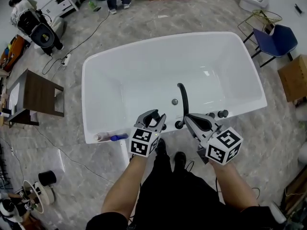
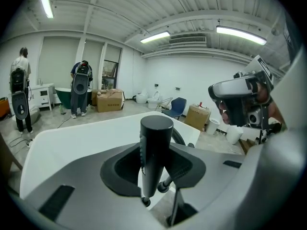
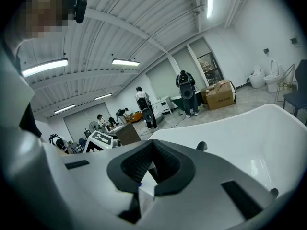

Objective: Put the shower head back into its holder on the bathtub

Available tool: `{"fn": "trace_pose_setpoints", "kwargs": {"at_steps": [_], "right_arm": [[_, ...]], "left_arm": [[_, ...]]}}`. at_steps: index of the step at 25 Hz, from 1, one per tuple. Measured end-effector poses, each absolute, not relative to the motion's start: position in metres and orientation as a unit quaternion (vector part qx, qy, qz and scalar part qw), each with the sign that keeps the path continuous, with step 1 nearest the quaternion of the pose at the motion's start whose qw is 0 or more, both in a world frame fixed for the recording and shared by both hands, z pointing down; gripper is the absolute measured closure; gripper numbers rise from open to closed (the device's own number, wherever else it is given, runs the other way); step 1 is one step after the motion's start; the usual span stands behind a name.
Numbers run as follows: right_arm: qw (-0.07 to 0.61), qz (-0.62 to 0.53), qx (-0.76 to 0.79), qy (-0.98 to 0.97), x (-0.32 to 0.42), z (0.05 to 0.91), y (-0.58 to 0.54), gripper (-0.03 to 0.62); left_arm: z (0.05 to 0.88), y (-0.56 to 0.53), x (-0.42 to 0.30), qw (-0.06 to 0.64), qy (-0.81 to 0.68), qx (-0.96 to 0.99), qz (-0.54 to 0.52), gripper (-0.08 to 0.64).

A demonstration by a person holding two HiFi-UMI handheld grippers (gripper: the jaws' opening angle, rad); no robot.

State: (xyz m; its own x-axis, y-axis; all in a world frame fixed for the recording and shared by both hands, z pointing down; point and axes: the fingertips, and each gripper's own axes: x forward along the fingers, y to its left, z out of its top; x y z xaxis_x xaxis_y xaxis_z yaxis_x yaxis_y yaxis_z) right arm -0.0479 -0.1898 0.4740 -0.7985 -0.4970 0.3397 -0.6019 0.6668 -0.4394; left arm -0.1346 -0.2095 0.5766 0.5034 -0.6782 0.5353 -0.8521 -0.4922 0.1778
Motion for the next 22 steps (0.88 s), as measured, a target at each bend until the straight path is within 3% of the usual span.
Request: {"fn": "trace_pose_setpoints", "kwargs": {"at_steps": [22], "right_arm": [[0.134, 0.313, 0.297, -0.892, -0.066, 0.524, -0.185, 0.578]], "left_arm": [[0.675, -0.197, -0.143, 0.300, -0.446, 0.809, 0.238, 0.416]]}}
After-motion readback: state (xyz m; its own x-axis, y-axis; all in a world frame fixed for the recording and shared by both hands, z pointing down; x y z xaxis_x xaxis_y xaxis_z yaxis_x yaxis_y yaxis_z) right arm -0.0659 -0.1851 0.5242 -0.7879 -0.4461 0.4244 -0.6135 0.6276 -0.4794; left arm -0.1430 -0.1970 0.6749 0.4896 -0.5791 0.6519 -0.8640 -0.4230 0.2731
